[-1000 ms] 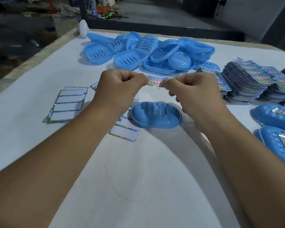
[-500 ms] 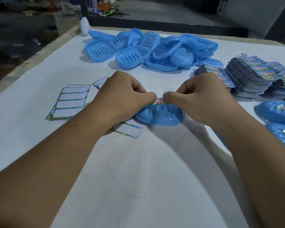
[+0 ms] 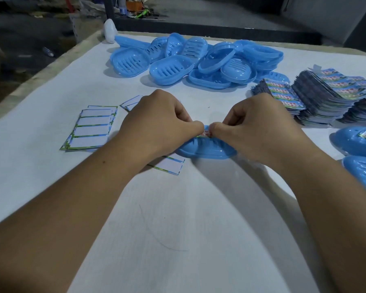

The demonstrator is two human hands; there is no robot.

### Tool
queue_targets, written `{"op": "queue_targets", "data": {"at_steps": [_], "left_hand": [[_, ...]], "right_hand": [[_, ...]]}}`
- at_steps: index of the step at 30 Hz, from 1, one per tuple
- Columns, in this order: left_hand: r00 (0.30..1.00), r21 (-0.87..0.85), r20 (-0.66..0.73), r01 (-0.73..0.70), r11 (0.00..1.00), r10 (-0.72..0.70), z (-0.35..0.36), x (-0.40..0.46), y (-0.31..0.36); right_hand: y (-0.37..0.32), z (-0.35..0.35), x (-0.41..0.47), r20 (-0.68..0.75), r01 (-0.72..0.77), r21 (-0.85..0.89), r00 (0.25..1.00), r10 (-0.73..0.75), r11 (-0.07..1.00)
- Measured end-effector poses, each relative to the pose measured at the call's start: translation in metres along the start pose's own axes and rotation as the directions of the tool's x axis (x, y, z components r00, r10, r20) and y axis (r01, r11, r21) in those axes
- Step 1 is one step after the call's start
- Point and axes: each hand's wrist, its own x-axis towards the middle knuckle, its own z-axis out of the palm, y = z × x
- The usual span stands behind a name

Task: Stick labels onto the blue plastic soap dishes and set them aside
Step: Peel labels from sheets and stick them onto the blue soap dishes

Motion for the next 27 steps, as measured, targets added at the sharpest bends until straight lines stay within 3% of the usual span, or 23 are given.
{"op": "queue_targets", "data": {"at_steps": [14, 20, 24, 27], "left_hand": [[0.998, 0.110, -0.032, -0.045, 0.993, 0.049, 0.0037, 0.0022, -0.0021], [0.992, 0.198, -0.072, -0.083, 0.977, 0.099, 0.0027, 0.0012, -0.0019], [0.994, 0.173, -0.059, -0.075, 0.982, 0.087, 0.0016, 0.0030, -0.0043], [0.999, 0.077, -0.012, -0.034, 0.996, 0.035, 0.0008, 0.0060, -0.0086]], "right_hand": [[-0.0049, -0.0015, -0.0048, -0.026, 0.020, -0.121, 0.999, -0.023, 0.992], [-0.0063, -0.0061, -0.0064, -0.098, 0.036, -0.282, 0.993, -0.066, 0.959], [-0.0031, -0.0076, -0.0051, -0.102, 0.018, -0.289, 0.994, -0.050, 0.957], [0.0013, -0.0088, -0.0018, -0.024, -0.009, -0.202, 1.000, 0.004, 0.979]]}}
